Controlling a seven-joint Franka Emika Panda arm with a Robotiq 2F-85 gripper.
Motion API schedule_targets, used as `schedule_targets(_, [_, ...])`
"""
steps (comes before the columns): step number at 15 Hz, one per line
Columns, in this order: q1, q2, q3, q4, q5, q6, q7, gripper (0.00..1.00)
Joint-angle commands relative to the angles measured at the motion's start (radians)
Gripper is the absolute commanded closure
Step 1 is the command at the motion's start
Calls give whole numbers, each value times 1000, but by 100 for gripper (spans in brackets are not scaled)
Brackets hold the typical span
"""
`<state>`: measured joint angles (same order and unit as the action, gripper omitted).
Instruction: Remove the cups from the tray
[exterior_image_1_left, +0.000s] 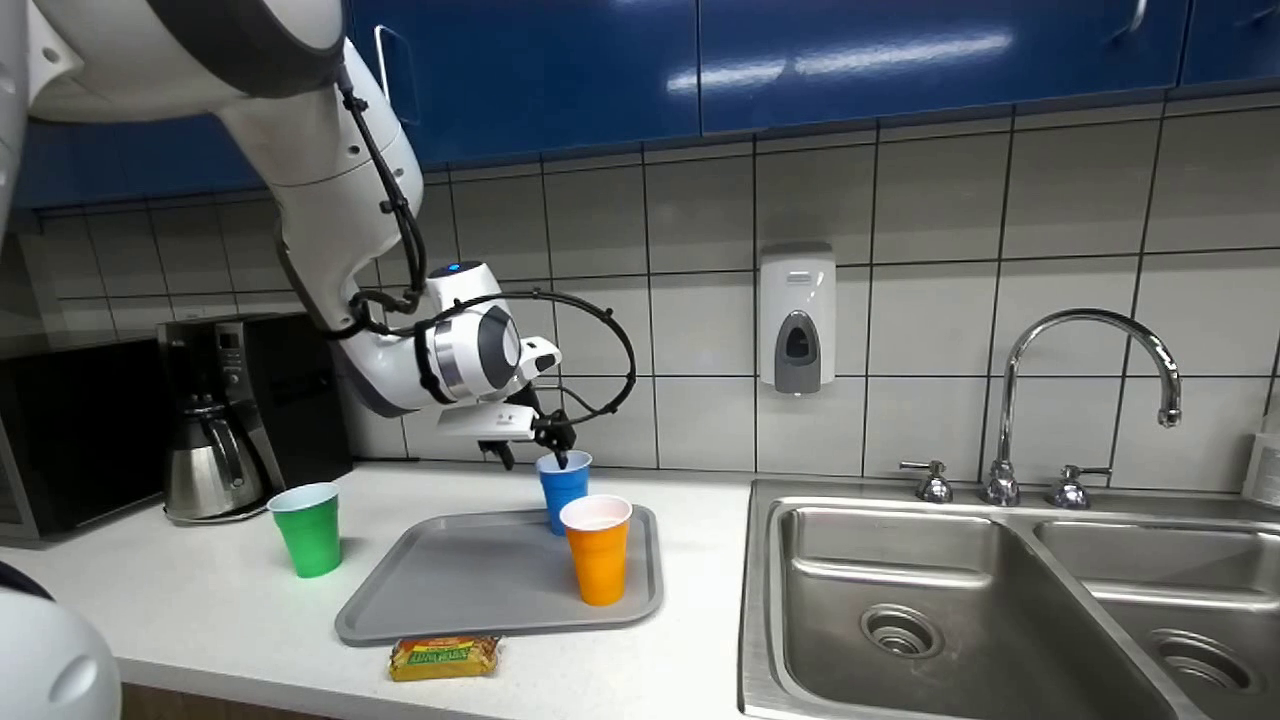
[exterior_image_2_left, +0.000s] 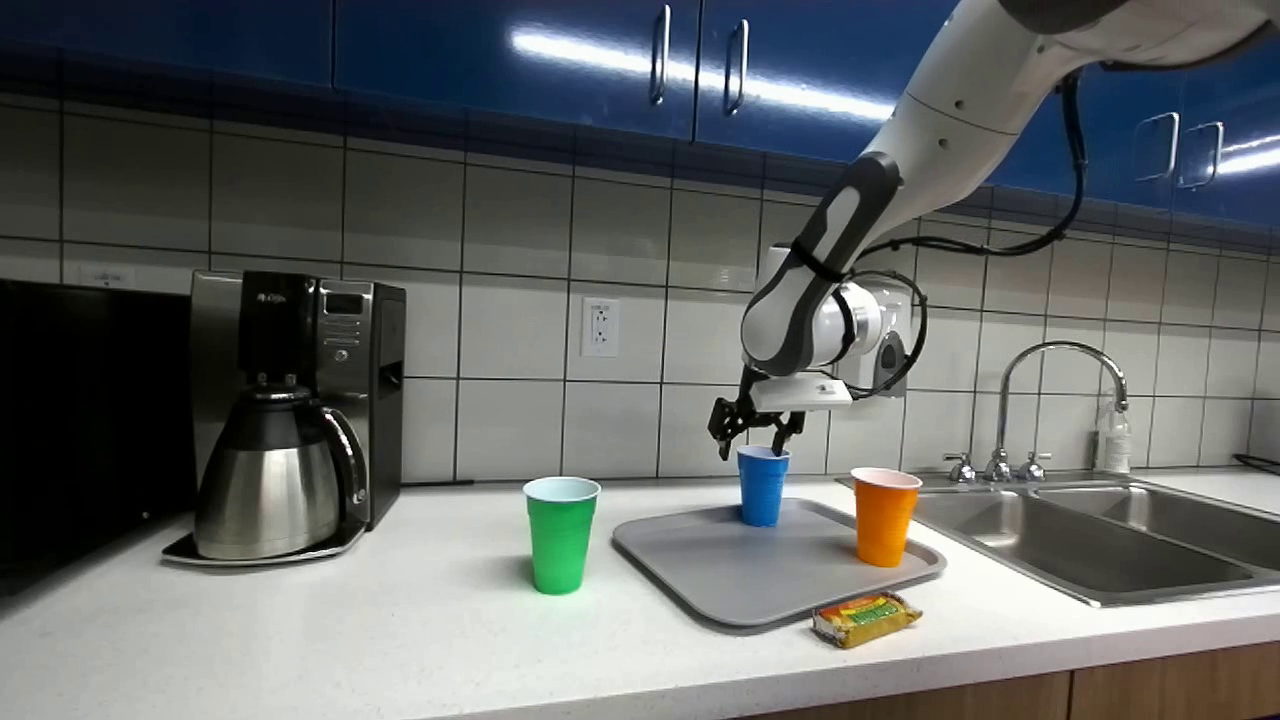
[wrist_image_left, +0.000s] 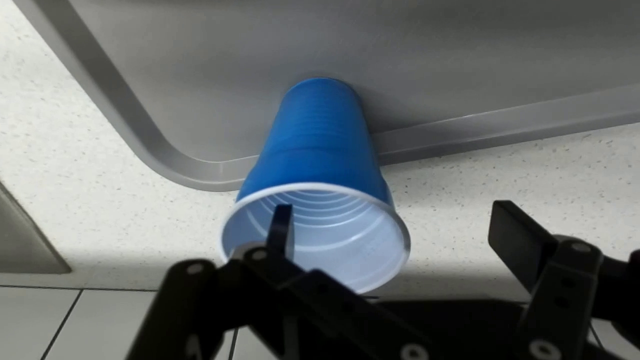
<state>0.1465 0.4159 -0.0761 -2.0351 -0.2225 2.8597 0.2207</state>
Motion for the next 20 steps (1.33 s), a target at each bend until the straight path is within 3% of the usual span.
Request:
schedule_targets(1, [2,49,5,59,24,-4,-28,0])
schedule_targets(4, [7,72,1,79,22,-4,-28,1])
schedule_targets(5, [7,78,2,83,24,-4,-30,26])
schedule_targets(6, [5,83,4,88,26,-3,-32,26])
schedule_targets(15, [5,92,5,90,27,-1,-37,95])
schedule_targets(16, [6,91,4,89,26,0,-36,99])
schedule_targets(20, [8,85,2,88,24,0,-37,99])
